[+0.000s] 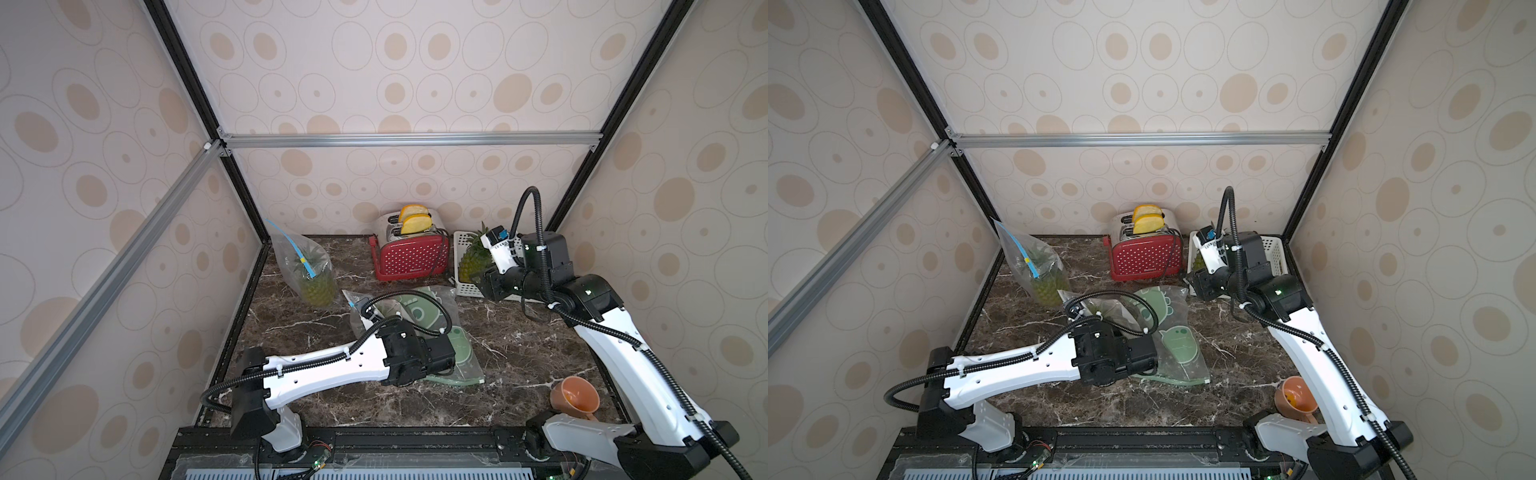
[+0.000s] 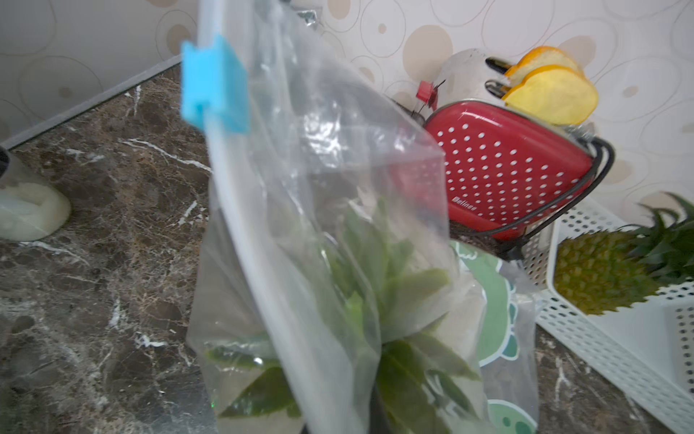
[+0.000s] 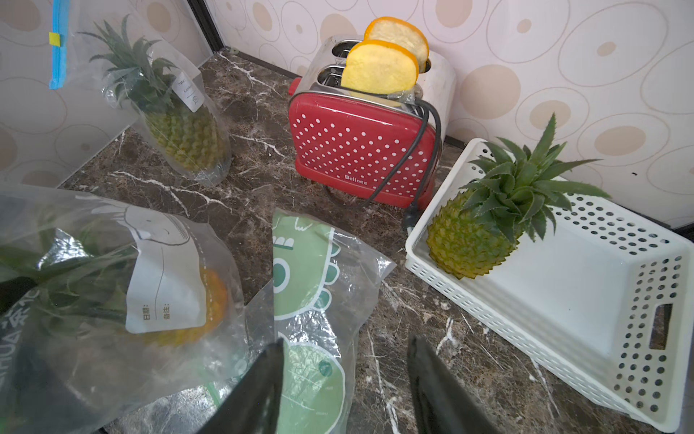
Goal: Open the zip-top bag and take out the pineapple
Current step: Place the zipper food storage bag at the center of the board.
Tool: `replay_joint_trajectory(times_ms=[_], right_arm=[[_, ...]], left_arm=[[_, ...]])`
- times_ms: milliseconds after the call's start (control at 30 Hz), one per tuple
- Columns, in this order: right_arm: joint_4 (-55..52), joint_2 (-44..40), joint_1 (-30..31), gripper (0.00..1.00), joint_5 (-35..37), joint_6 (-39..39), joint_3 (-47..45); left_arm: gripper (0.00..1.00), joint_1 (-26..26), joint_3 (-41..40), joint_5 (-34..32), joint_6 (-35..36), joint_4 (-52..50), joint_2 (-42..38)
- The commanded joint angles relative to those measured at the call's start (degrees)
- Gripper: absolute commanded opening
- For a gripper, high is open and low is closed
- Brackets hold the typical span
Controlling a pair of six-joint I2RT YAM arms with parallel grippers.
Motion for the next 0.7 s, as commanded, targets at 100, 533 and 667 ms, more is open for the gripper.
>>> replay_joint_trajectory(times_ms=[100, 533, 667], right_arm=[[-0.68, -1.74, 0.10, 0.56, -0.47, -1.30, -0.85], [1.00, -1.07, 0.14, 0.56, -0.67, -0.75, -2.89], [0.92, -0.42, 0.10, 0.56, -0.79, -0.75, -2.26]], left_arm=[[0.00, -1.37, 2.22, -3.77, -24.63, -7.92, -0.44], [0.13, -1.33, -9.02, -1.91, -25.34, 1.35, -2.96], [0.39, -1.33, -9.97, -2.69, -24.96, 1.71, -3.76]])
